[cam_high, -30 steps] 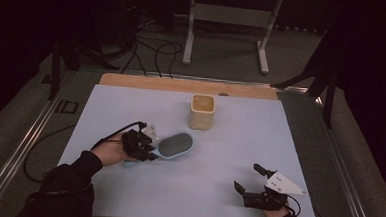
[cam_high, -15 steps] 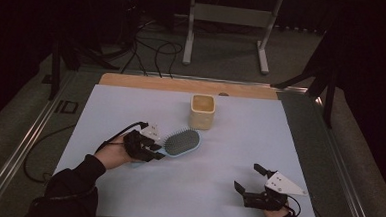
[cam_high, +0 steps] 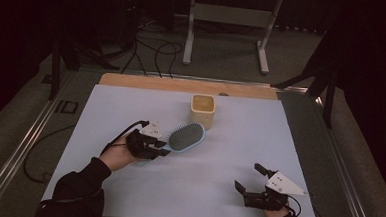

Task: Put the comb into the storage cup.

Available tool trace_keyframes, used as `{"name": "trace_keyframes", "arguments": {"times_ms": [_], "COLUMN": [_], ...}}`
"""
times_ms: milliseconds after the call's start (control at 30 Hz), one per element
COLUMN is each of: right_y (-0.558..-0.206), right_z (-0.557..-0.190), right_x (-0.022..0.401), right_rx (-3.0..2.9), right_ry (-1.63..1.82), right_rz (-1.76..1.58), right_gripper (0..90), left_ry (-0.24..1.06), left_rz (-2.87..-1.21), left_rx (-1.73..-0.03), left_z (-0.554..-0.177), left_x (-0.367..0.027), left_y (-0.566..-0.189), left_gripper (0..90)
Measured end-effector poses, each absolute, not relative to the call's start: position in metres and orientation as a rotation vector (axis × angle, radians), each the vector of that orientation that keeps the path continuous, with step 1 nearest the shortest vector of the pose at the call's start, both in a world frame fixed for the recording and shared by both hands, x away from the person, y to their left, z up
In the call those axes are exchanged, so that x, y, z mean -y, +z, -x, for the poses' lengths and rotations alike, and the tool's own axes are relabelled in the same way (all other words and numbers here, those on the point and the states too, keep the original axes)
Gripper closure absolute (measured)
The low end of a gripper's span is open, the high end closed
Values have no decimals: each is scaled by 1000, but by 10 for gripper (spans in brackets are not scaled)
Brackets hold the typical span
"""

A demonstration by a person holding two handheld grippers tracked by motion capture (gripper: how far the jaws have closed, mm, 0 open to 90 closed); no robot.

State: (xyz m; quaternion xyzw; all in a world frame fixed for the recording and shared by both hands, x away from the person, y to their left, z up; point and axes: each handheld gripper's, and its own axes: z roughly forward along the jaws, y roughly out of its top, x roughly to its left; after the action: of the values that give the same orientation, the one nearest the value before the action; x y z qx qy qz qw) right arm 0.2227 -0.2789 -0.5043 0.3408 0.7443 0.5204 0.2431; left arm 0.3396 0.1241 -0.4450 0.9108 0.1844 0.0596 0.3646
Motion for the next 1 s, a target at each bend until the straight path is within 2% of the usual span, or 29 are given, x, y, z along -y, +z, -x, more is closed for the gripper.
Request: {"name": "trace_keyframes", "arguments": {"times_ms": [1000], "right_y": [-504], "right_z": [-222], "right_x": [280], "right_rx": [-2024], "right_ry": [1420], "right_rz": [-934], "right_gripper": [75], "left_ry": [330], "left_rz": [-2148], "left_rx": [-592], "left_z": [-340], "left_x": [-120], "left_y": [-425], "left_gripper": [704]}}
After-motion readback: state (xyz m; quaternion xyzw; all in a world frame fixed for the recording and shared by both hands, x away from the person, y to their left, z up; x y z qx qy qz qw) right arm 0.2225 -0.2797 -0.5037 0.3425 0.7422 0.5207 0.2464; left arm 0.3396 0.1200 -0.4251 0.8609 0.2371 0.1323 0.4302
